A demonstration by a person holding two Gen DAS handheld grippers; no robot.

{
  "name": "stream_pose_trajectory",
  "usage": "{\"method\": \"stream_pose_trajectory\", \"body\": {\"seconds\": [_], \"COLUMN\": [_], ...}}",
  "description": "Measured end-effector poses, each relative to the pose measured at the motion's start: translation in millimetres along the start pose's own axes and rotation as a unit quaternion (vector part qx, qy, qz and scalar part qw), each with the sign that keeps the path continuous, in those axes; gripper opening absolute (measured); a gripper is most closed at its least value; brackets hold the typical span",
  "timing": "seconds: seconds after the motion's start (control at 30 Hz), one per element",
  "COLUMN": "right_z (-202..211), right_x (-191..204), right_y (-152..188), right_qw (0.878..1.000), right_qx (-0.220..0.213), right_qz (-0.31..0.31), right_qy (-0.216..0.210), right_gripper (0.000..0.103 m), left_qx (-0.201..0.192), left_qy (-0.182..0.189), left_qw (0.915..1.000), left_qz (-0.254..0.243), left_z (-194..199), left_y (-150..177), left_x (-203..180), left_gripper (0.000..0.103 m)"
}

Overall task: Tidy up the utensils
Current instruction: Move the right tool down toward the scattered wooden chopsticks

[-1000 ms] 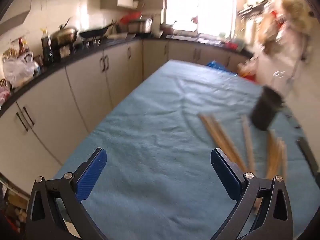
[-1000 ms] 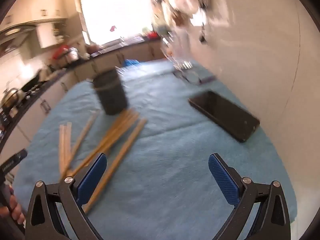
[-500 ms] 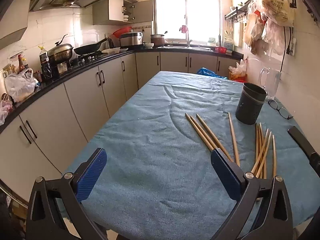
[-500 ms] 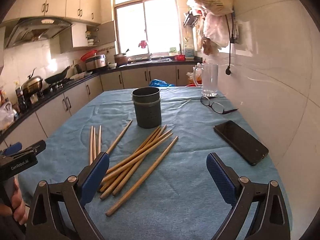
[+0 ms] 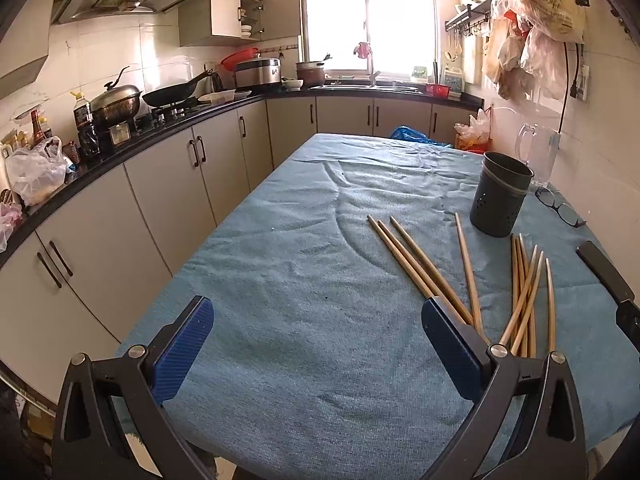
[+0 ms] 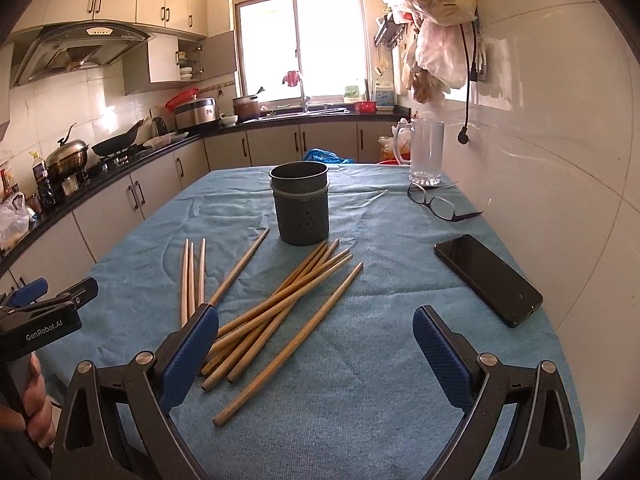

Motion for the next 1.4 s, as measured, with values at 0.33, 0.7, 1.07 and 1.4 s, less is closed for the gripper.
{"method": "stream_pose_trajectory", "body": {"seconds": [0.33, 0.7, 1.07, 1.4], "right_z": [-5, -9, -9, -13], "right_x": [1, -1, 2, -1], "right_y": [0, 2, 3, 4], "right_qw": [1.0, 1.0, 1.0, 1.0], "right_qx": [0.012, 0.02, 0.019, 0.029], "right_qz": [0.001, -0.006, -0.002, -0.009], "right_qy": [-0.002, -0.002, -0.003, -0.006], "right_gripper": [0.1, 0.1, 0.1, 0.1], "left_qx": [0.002, 0.007, 0.008, 0.02], "left_qy": [-0.001, 0.0, 0.0, 0.004], "left_qw": [1.0, 1.0, 1.0, 0.9998], "left_qz": [0.0, 0.001, 0.001, 0.003], "left_z": [-1, -3, -4, -10], "left_y": [1, 2, 3, 6], "left_x": [0, 0, 0, 1], "left_gripper": [0.103, 0.103, 0.103, 0.103]}}
Point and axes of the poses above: each gripper's, at about its wrist camera, not at the fingertips, and z roughly against the way its jaws point, x to its left, y to its underside, the point moved 1 cm from there along -z, roughly the way its jaws point
